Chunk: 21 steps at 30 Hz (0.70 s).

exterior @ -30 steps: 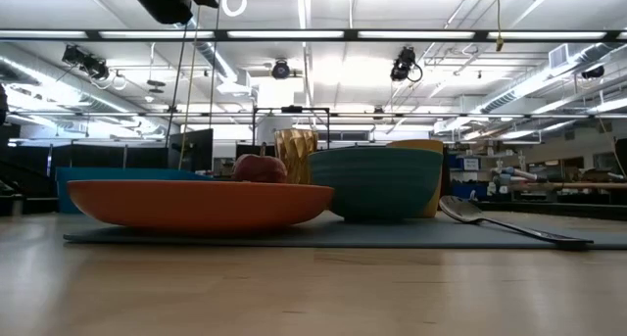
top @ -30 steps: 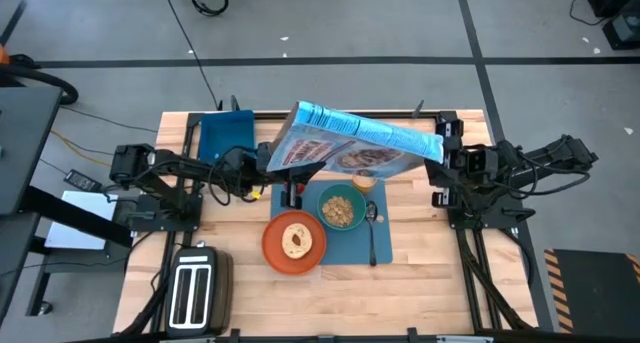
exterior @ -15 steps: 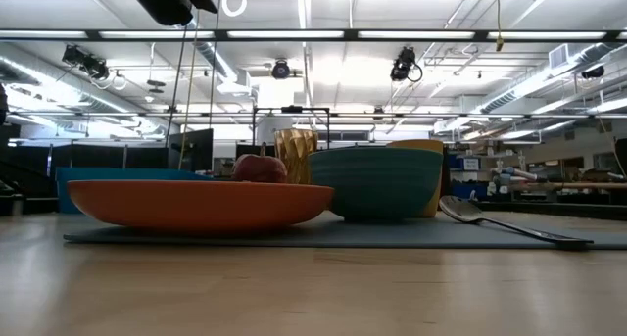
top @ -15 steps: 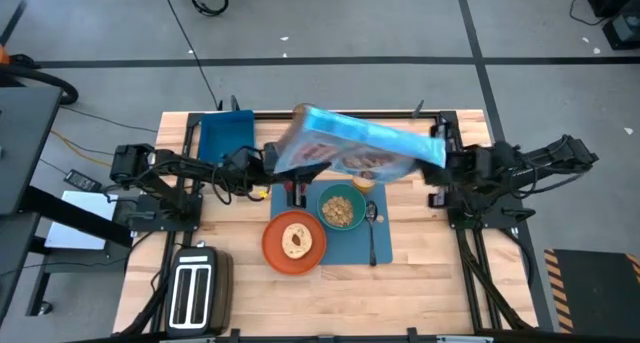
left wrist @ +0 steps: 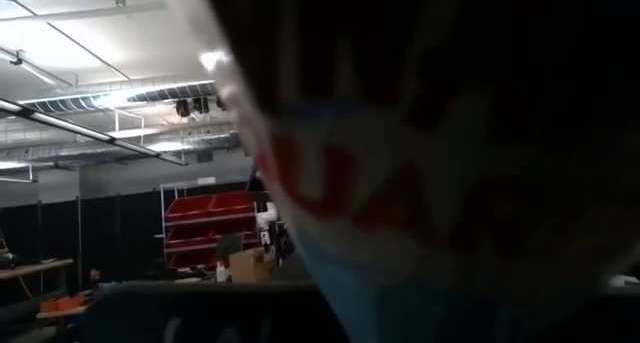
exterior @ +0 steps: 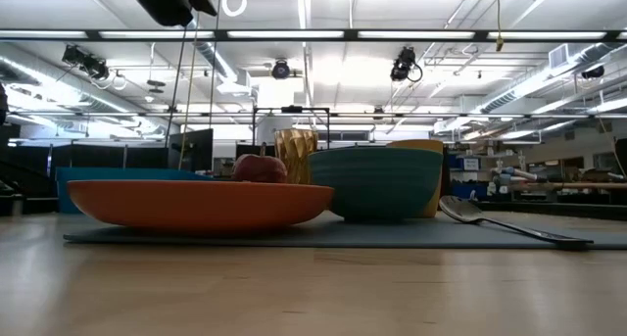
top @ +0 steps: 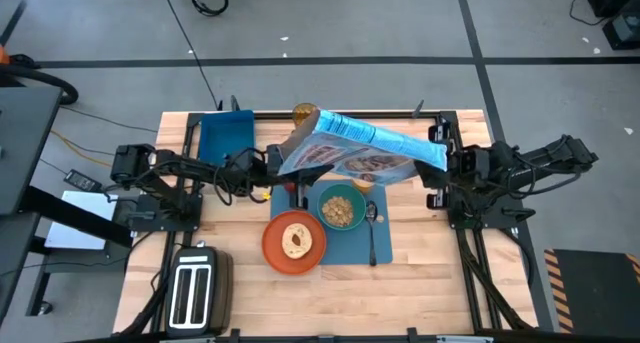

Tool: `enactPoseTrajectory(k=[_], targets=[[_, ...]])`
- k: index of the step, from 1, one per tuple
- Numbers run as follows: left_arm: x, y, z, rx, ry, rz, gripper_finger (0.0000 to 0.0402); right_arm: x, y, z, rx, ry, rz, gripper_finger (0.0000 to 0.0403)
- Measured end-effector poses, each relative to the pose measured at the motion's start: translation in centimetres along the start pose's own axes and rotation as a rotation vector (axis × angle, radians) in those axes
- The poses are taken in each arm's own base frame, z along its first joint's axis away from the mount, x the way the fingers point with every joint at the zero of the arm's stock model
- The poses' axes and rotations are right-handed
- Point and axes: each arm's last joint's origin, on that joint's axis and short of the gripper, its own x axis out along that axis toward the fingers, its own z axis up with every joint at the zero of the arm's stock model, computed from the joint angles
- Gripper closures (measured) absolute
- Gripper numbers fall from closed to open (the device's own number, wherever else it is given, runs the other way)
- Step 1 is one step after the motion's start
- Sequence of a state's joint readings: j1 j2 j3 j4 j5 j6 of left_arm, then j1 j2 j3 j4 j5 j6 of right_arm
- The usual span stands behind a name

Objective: Arrange a breakfast setting
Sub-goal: Pour the cereal into the green bowl

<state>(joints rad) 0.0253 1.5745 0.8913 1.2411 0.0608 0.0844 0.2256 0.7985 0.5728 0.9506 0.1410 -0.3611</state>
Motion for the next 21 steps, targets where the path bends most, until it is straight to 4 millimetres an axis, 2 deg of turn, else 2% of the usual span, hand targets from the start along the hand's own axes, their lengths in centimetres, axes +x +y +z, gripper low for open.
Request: enactPoseTrajectory(k=[5, 10, 13, 16, 21], targets=[[0.0, 0.0, 0.0, 0.005, 0.012, 0.001, 0.0376, 0.0, 0.0, -0.1, -0.003, 0.011, -0.009, 0.0318], [0.0, 0.0, -0.1, 0.004, 0.044, -0.001, 0.0334, -0.2, 0.1, -0.1, -0.007, 0.041, 0.006, 0.0375], [-0.1, 0.0, 0.2, 0.001, 0.100, -0.006, 0.0296, -0.7, 0.2, 0.4, -0.001, 0.062, 0.030, 0.0381], [-0.5, 0.1, 1.1, 0.010, 0.201, -0.017, 0.0256, -2.3, 0.1, 0.6, 0.009, 0.101, 0.034, 0.0376], [-2.3, 0.1, 2.2, 0.005, 0.493, -0.044, 0.0202, -5.6, -0.7, 1.7, 0.024, 0.225, -0.008, 0.0378]])
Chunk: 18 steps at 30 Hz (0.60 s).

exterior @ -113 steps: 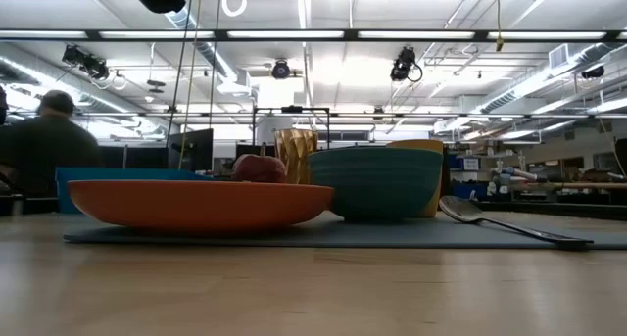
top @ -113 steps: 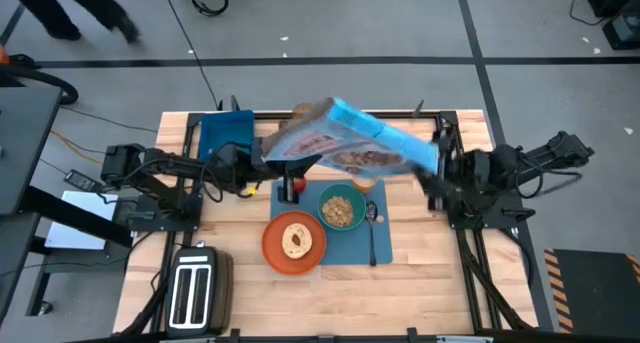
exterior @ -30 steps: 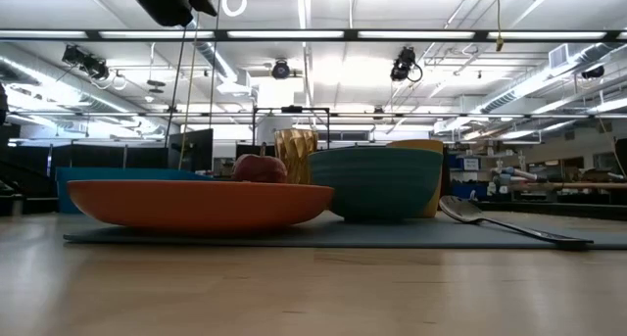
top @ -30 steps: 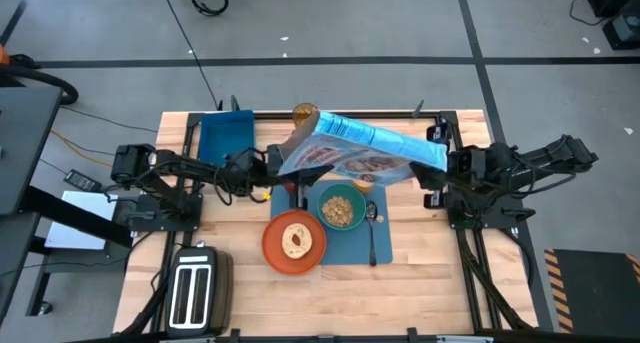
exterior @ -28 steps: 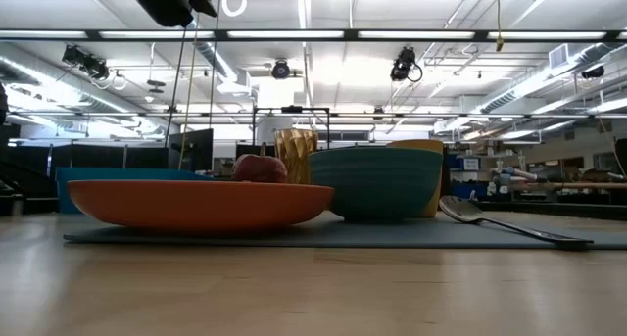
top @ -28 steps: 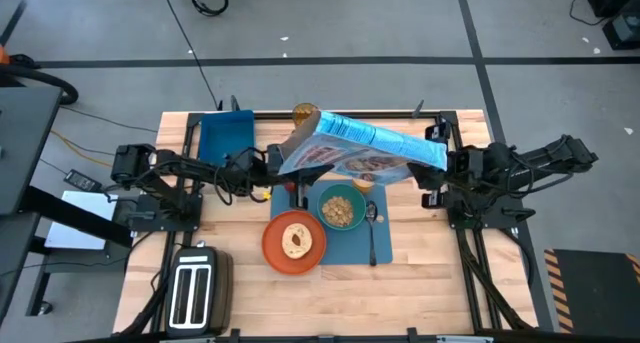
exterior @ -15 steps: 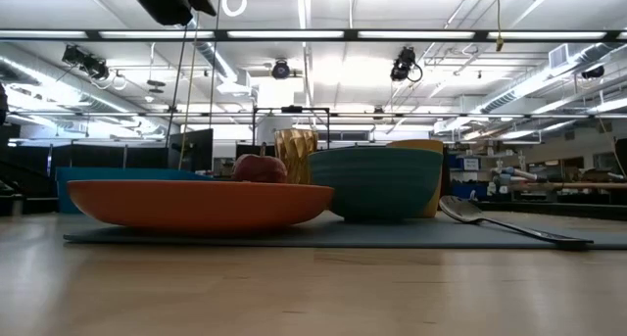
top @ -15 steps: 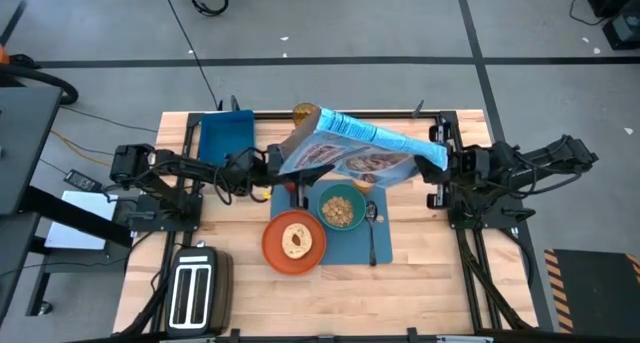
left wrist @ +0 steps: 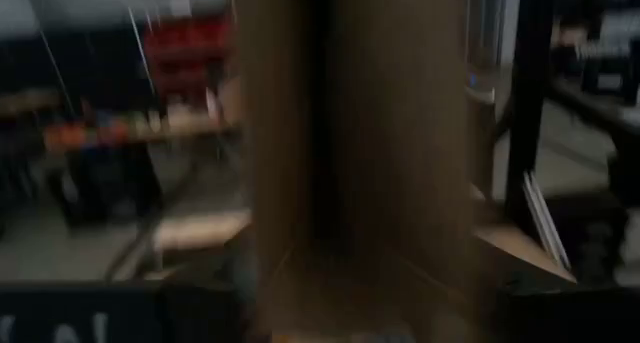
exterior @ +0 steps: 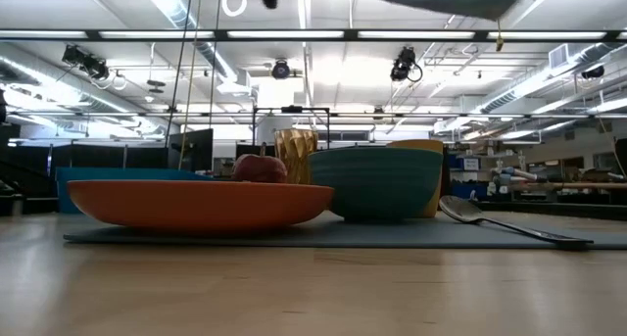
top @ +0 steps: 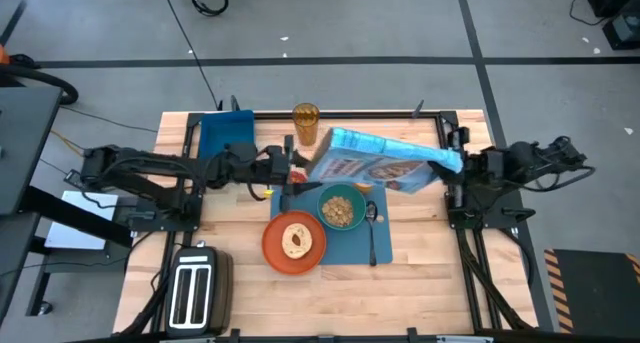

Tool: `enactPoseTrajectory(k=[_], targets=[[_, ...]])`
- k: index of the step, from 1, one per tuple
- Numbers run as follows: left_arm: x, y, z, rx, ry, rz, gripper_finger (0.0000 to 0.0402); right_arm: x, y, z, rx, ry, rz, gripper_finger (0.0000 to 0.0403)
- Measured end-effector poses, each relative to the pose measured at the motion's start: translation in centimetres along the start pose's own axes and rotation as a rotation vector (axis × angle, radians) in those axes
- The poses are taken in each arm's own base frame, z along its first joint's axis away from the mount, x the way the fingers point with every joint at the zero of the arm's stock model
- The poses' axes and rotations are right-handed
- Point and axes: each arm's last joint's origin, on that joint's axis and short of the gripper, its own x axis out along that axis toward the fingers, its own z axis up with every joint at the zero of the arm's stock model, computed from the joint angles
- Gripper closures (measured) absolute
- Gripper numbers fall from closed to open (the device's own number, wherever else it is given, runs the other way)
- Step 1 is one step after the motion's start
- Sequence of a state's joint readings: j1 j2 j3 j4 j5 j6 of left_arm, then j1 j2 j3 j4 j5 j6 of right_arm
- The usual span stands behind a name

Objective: Arrange a breakfast setting
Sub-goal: Pour the cereal into the green bowl

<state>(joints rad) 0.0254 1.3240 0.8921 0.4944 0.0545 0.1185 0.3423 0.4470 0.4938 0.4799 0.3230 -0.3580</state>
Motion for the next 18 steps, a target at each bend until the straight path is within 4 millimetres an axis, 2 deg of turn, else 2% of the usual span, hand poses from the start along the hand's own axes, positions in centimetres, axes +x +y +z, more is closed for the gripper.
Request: enactPoseTrajectory(k=[6, 10, 14, 18], targets=[[-3.1, -0.5, -0.4, -0.082, 0.295, -0.012, 0.0183, -4.2, -2.0, 1.3, 0.078, 0.134, -0.018, 0.0380], [-4.0, -1.1, -1.3, -0.148, 0.440, -0.018, 0.0182, -6.2, -2.8, 1.2, 0.142, 0.242, 0.010, 0.0378], [-4.1, -1.1, -1.8, -0.210, 0.490, -0.006, 0.0182, -6.7, -2.9, 1.3, 0.197, 0.330, 0.058, 0.0382], [-3.6, -1.1, -2.5, -0.222, 0.512, 0.024, 0.0182, -5.6, -2.1, 0.9, 0.195, 0.438, 0.117, 0.0379]])
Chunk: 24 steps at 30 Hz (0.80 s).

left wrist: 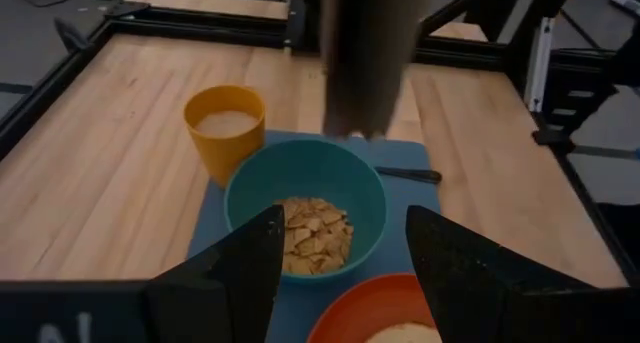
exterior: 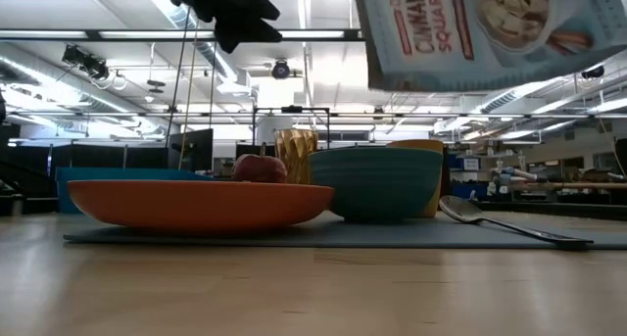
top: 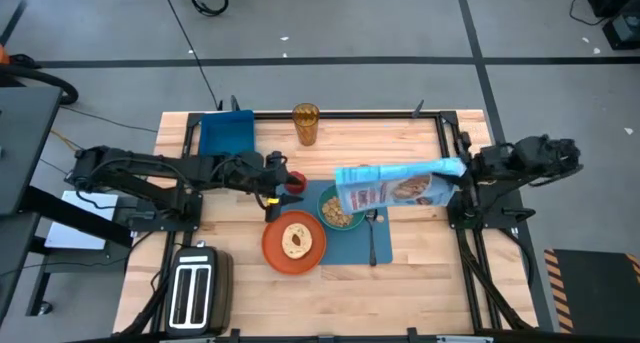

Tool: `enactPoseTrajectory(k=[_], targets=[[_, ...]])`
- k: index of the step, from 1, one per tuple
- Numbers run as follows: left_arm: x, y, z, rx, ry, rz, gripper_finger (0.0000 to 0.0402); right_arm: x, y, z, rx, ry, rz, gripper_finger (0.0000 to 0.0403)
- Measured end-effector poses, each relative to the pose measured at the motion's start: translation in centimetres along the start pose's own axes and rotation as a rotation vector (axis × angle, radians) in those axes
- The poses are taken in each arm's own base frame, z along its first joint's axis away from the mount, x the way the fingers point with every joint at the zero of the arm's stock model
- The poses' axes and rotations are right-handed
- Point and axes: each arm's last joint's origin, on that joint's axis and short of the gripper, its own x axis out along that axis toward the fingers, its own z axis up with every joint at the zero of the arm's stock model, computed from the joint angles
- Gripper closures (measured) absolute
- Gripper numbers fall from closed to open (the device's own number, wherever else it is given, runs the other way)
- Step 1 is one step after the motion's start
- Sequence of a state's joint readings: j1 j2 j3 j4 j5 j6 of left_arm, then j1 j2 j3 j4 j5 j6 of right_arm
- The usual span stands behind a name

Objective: Arrange a breakfast setting
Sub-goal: Pour the cereal into the green bowl

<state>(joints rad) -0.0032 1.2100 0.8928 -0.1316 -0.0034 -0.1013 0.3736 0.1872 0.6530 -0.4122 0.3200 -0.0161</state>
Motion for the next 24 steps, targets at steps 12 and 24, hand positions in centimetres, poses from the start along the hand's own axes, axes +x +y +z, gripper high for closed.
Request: enactPoseTrajectory(k=[12, 24], targets=[[0.7, 0.3, -0.4, 0.011, 0.031, 0.051, 0.0182, 7.0, 2.1, 4.0, -0.112, 0.357, 0.002, 0.0380], [-0.2, 0.9, -1.0, 0.025, 0.112, 0.073, 0.0182, 13.6, 2.4, 7.2, -0.192, 0.529, 0.038, 0.0380]])
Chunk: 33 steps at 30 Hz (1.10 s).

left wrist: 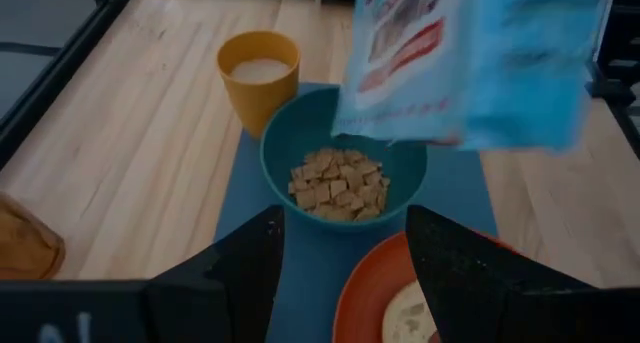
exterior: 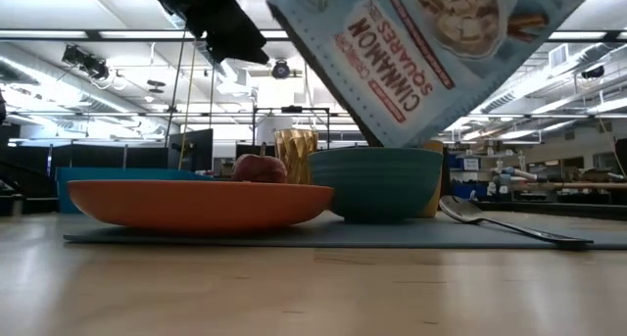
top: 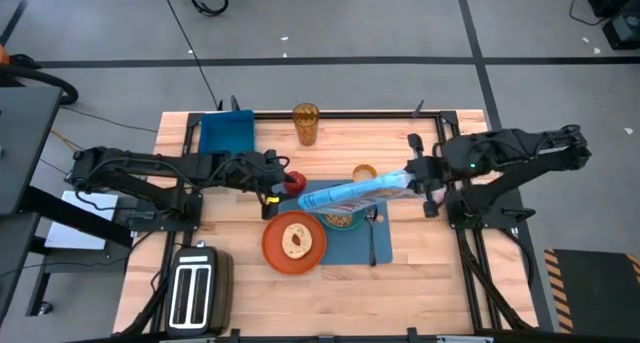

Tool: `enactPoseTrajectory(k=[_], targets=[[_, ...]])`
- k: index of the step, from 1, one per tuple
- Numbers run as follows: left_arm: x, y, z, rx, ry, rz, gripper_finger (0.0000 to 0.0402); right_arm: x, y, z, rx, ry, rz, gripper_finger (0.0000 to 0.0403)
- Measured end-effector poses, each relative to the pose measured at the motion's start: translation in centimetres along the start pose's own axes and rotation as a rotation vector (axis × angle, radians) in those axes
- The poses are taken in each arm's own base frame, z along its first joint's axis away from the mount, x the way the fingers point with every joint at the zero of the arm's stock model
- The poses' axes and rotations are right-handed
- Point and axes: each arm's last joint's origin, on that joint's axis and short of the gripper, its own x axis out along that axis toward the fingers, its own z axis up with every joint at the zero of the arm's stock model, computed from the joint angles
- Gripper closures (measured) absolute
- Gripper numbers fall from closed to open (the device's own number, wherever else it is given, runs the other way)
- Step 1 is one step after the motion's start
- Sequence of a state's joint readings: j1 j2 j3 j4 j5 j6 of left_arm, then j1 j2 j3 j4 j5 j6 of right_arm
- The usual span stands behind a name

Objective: Arrange a breakfast setting
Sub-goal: Pour the cereal into the green bowl

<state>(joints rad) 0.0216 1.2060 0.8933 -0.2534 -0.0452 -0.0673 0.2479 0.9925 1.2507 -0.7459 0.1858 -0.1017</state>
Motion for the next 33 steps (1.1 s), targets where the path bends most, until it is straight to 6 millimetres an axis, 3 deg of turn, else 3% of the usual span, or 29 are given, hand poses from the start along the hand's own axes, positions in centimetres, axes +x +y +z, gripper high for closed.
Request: enactPoseTrajectory(k=[11, 18, 33], targets=[[-2.2, 0.1, -0.5, -0.002, 0.047, 0.003, 0.0182, 3.0, -1.2, 2.6, -0.062, 0.124, 0.023, 0.0380], [-3.4, 0.1, -0.2, -0.004, 0.015, 0.000, 0.0182, 3.5, -1.5, 2.7, -0.058, 0.136, 0.048, 0.0380], [-3.5, 0.1, 0.1, -0.008, -0.018, -0.002, 0.0182, 4.6, -1.8, 4.1, -0.094, 0.172, 0.095, 0.0379]])
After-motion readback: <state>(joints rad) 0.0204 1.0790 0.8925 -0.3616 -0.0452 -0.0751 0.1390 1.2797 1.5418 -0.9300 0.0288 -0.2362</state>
